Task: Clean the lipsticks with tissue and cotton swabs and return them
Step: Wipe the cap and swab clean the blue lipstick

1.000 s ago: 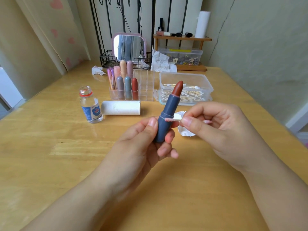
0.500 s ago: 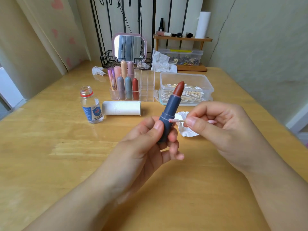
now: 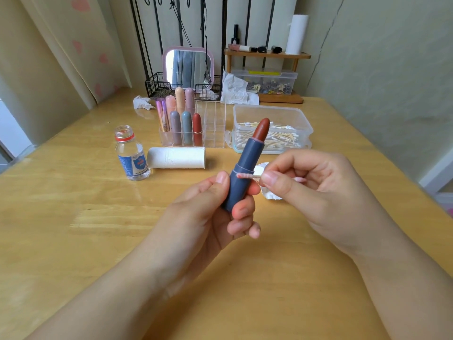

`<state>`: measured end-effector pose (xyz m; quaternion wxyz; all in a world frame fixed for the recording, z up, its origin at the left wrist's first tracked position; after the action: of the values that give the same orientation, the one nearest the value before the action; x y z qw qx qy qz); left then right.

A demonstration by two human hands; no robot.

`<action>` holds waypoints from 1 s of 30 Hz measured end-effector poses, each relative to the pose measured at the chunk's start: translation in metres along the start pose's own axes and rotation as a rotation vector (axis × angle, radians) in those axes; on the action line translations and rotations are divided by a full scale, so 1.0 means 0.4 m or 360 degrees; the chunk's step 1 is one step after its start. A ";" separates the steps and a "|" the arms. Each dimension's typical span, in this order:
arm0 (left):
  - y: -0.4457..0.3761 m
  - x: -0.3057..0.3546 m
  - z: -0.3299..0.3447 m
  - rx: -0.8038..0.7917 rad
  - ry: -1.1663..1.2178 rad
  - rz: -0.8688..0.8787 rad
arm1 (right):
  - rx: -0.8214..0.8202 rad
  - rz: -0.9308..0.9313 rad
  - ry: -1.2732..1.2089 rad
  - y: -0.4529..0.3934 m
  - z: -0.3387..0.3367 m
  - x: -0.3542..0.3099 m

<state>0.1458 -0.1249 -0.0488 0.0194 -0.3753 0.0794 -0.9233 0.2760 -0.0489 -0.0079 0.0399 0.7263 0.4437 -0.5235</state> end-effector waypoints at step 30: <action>-0.034 0.079 -0.182 0.1018 -0.2179 0.0223 | -0.0020 0.0534 0.0468 -0.004 0.036 0.110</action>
<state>0.0727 -0.1050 -0.0762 0.2309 -0.8348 -0.1984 -0.4587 0.2670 -0.0290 -0.0486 0.0657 0.8582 0.3210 -0.3951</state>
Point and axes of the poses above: each hand's wrist, its own y-axis away from the middle knuckle, its own z-axis out of the palm, x = y × z, the point moved 2 cm from there along -y, towards the middle knuckle, and after that the axes turned 9 degrees about y, right-handed, at the moved point
